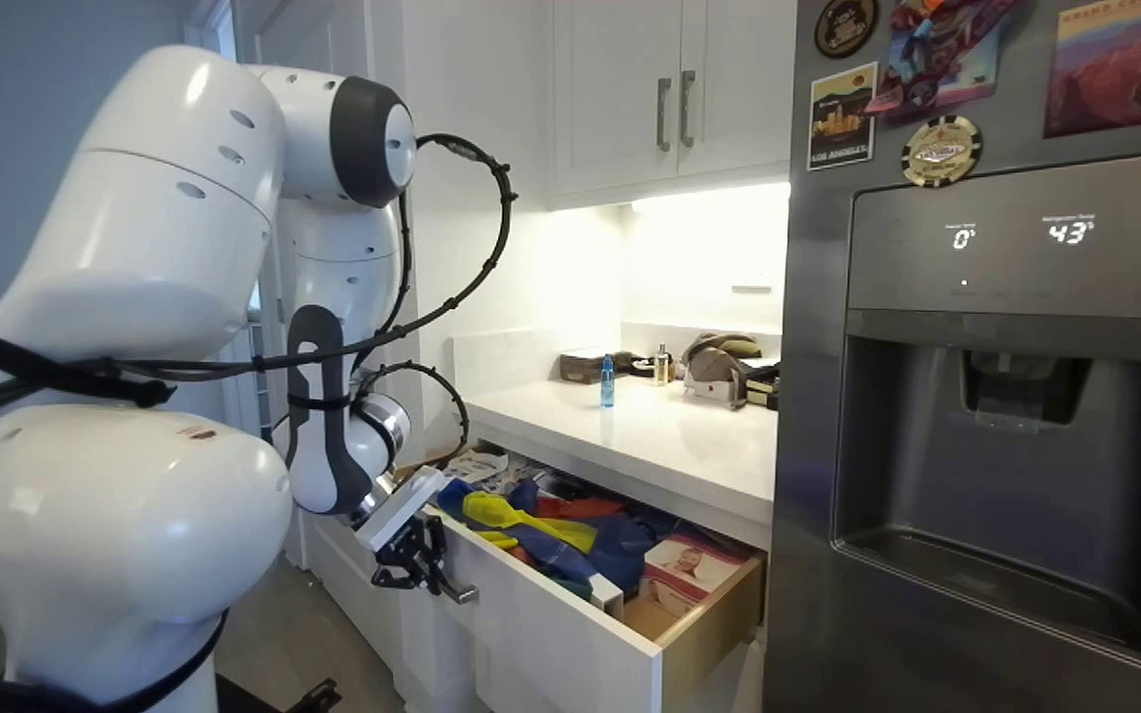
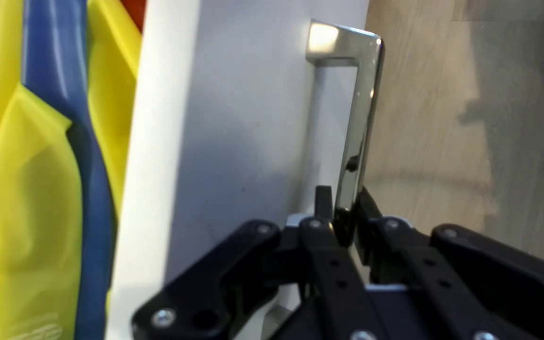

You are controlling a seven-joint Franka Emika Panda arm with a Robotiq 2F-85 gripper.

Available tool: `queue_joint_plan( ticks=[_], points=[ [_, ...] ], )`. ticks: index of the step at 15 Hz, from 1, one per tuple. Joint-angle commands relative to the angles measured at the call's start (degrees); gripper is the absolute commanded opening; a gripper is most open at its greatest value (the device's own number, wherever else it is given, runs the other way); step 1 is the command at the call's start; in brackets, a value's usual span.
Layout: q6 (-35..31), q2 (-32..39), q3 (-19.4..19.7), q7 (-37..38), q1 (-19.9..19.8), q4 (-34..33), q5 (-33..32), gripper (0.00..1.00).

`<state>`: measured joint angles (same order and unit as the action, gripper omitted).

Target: Open the drawer

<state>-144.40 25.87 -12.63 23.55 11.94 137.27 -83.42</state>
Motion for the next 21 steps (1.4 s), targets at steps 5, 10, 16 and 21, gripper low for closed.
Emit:
queue_joint_plan(
  ticks=[5, 10, 16, 21],
  points=[
    [-4.93, -2.71, 0.07, -5.69, -3.06, 7.71, 2.07, 0.03],
    [-5.61, -3.10, -0.04, -7.98, -3.39, 8.53, 3.71, 0.47],
    [-8.30, -5.30, -0.81, -17.25, -4.49, 11.67, 14.00, 0.90],
    [-5.63, -6.43, -3.65, -18.14, -6.17, 12.58, 17.72, 0.94]
  ],
)
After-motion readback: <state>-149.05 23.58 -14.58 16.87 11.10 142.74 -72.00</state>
